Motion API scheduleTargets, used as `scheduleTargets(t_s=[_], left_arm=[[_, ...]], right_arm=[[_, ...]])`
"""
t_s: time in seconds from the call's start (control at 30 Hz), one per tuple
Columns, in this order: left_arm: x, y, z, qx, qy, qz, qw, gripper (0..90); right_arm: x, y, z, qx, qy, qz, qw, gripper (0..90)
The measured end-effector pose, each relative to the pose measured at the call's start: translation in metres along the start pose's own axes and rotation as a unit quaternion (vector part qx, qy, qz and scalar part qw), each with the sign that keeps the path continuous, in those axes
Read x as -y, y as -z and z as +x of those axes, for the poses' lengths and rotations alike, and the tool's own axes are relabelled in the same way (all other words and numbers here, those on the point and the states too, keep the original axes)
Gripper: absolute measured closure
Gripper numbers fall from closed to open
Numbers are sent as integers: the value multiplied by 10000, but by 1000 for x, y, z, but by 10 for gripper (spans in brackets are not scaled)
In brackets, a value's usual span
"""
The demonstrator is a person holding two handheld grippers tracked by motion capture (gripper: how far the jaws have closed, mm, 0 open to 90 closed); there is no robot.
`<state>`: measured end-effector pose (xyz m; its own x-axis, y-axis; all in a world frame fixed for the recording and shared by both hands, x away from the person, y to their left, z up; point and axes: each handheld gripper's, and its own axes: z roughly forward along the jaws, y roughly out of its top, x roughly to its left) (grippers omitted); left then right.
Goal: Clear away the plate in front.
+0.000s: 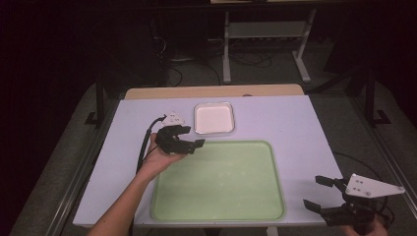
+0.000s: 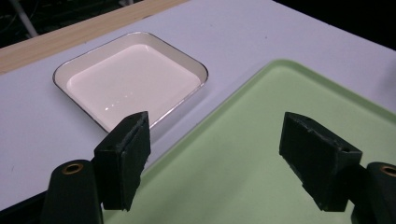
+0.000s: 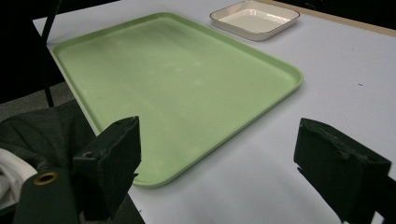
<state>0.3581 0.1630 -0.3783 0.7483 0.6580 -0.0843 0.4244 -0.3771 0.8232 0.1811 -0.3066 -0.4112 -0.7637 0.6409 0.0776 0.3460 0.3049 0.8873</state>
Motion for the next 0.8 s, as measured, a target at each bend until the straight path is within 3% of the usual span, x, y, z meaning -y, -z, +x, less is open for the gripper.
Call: scheduleTargets(t_s=[0.2, 0.5, 0.8], left_arm=[[-9, -8, 12, -3, 58, 20, 10000, 248], [-28, -17, 23, -4, -21, 78, 10000, 245], [-48, -32, 39, -92, 81, 176, 9998, 246]], right_arm=[[0, 0, -1, 11, -10, 6, 10000, 139], [0, 0, -1, 1, 2, 5, 10000, 139], [-1, -1, 0, -20, 0, 9, 10000, 140]])
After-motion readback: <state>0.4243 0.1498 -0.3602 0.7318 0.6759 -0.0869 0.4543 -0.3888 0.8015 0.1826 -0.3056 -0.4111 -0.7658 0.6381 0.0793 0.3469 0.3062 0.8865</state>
